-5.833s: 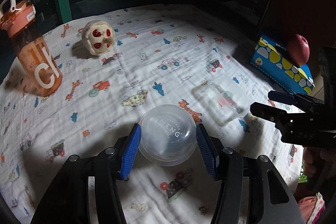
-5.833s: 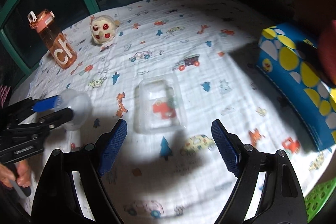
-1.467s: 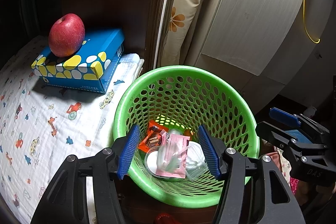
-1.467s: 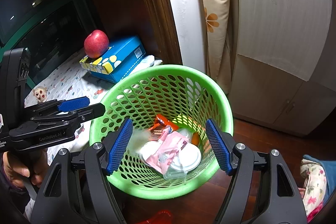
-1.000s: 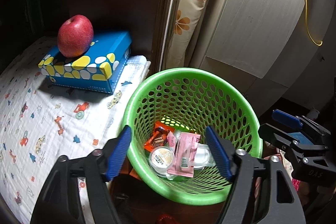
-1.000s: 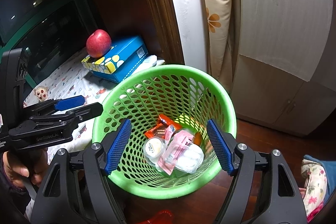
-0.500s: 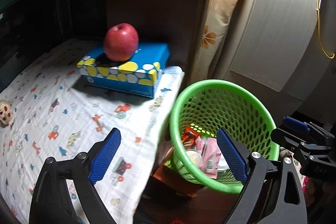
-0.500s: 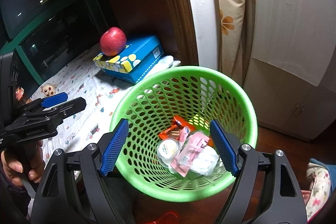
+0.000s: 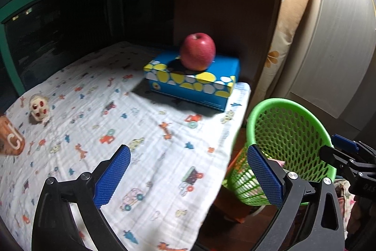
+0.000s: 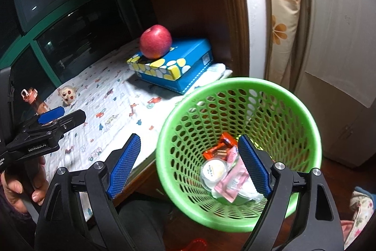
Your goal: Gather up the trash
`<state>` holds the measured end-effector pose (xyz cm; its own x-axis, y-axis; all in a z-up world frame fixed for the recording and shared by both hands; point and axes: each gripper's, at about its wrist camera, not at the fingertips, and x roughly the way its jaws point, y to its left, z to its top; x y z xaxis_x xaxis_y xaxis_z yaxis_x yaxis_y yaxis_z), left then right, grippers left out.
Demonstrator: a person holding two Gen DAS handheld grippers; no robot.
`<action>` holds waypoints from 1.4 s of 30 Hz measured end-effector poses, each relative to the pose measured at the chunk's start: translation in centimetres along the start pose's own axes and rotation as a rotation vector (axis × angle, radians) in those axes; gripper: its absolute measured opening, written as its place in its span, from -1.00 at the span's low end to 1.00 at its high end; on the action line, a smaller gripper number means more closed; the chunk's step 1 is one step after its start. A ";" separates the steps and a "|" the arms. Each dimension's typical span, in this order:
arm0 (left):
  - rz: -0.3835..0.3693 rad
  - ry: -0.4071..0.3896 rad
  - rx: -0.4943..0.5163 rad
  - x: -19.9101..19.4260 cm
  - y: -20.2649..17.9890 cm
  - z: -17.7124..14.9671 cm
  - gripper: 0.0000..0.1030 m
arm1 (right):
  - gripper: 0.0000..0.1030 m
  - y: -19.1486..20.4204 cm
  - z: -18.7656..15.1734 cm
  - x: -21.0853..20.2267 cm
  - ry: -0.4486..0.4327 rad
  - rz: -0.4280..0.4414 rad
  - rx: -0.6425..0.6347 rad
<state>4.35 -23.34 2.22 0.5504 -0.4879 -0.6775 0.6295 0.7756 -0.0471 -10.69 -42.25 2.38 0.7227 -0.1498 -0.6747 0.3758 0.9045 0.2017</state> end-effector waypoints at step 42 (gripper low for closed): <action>0.311 -0.009 -0.327 -8.0 16.2 -7.0 0.87 | 0.74 14.6 0.6 2.9 -0.036 0.128 -0.210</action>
<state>6.26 -4.02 1.73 0.6920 -0.2138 -0.6895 0.2274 0.9711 -0.0729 -2.80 -29.74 3.79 0.7784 -0.0398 -0.6264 0.1539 0.9796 0.1289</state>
